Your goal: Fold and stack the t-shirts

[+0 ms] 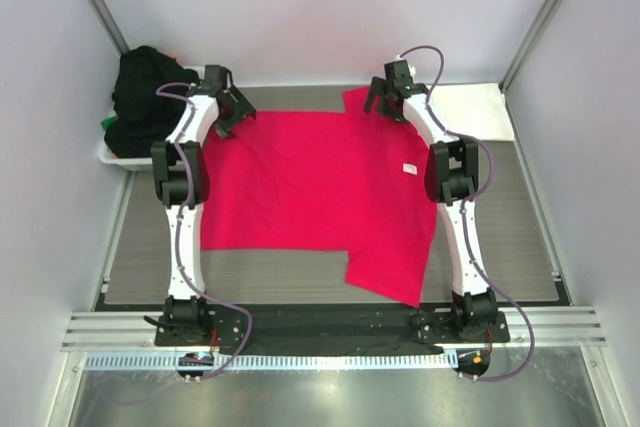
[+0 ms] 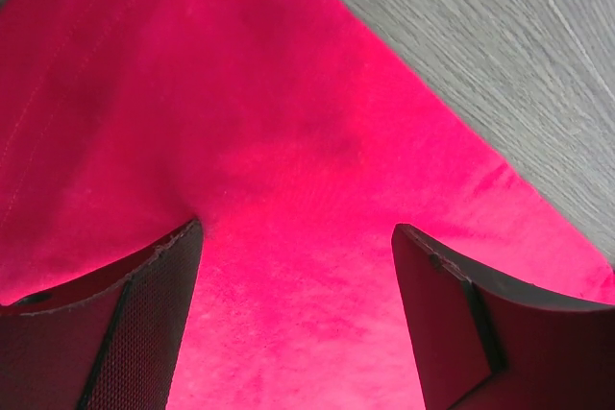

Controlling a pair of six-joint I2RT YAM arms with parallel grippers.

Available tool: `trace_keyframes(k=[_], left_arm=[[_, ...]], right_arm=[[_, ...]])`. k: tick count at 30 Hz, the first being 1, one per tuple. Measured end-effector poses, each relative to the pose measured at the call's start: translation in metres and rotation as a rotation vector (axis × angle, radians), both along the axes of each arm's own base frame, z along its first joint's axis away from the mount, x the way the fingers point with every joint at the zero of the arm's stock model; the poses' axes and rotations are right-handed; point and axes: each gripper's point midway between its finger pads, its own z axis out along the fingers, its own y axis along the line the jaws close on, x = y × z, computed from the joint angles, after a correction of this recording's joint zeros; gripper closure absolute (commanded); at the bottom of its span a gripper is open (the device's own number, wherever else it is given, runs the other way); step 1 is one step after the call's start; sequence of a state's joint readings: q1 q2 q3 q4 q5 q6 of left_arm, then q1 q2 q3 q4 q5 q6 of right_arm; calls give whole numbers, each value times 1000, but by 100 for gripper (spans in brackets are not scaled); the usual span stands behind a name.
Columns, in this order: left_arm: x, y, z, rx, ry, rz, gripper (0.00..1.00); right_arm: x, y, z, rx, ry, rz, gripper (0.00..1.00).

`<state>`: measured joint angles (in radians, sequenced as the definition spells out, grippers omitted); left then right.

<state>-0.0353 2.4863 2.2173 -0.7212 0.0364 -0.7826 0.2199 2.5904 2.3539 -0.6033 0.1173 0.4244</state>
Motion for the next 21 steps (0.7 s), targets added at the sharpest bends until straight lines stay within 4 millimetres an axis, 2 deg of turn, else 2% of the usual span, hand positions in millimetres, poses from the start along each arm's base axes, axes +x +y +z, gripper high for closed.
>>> trace_keyframes(k=[5,7,10,13,17,19,21], left_arm=[[-4,0,4,1,13,-5,16],[-13,0,6,-1,31,-7,16],[-36,-3,25,-5,51,-17,14],[-70,1,77,22,7,-12,14],[-135,20,180,58,-189,20,14],[-174,31,210,74,-268,51,14],[-210,43,221,86,-310,85,14]], right_arm=[[7,10,7,49,-20,40,0],[7,14,10,70,-25,58,0],[3,23,24,106,-33,92,0],[-8,29,61,130,-65,118,0],[-47,29,138,149,-136,132,0],[-80,25,186,158,-195,131,0],[-117,17,227,165,-262,118,0]])
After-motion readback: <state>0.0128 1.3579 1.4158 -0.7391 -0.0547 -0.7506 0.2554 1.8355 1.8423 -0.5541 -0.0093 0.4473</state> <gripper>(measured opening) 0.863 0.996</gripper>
